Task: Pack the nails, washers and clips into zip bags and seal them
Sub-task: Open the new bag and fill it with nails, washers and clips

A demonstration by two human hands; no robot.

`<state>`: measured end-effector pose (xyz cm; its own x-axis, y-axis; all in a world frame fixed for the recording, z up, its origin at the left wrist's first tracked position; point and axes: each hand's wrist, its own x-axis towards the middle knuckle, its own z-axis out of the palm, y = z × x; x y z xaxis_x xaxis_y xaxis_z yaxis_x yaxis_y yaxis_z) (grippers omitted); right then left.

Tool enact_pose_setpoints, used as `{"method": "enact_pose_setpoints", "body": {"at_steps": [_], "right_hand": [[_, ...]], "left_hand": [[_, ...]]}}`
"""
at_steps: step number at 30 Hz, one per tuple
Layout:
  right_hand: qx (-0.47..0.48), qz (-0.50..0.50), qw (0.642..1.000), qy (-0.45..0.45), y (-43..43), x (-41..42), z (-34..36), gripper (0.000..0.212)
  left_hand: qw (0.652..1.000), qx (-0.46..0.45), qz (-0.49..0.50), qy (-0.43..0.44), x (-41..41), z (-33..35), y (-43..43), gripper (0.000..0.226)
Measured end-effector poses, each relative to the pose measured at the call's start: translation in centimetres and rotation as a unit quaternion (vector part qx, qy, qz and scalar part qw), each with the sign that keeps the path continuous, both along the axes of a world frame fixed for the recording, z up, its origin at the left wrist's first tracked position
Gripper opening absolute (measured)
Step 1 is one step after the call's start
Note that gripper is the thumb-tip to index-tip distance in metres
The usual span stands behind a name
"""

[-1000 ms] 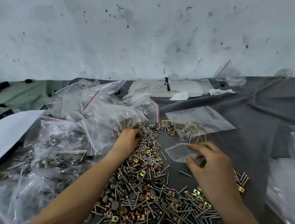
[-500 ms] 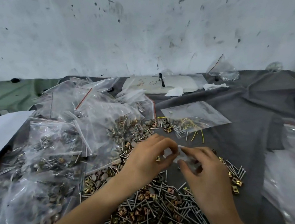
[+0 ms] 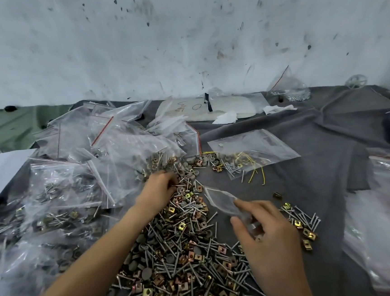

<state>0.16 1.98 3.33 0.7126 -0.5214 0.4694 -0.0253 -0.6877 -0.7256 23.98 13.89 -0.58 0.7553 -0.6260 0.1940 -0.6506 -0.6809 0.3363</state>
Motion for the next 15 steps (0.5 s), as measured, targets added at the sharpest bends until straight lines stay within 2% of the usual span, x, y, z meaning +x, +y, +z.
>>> {"method": "enact_pose_setpoints", "body": {"at_steps": [5, 8, 10, 13, 15], "right_hand": [[0.024, 0.016, 1.0, 0.006, 0.1, -0.1, -0.4, 0.029], [0.027, 0.018, 0.999, 0.003, 0.2, -0.2, -0.4, 0.03], [0.023, 0.017, 1.0, -0.001, 0.2, -0.1, -0.4, 0.03], [0.022, 0.027, 0.999, -0.005, 0.3, 0.2, -0.4, 0.031], [0.019, 0.03, 0.999, -0.005, 0.5, 0.3, -0.5, 0.033]], "left_hand": [[0.994, -0.105, 0.019, -0.02, -1.6, 1.3, -0.1, 0.042], [0.971, -0.237, -0.007, -0.008, -4.3, 4.0, 0.0, 0.034], [0.941, -0.323, -0.093, 0.033, -6.8, 5.8, 0.1, 0.02], [0.921, -0.307, -0.238, -0.01, -10.3, 6.3, -0.4, 0.012], [0.925, -0.265, -0.264, -0.065, -11.2, 5.7, -0.8, 0.01]]}}
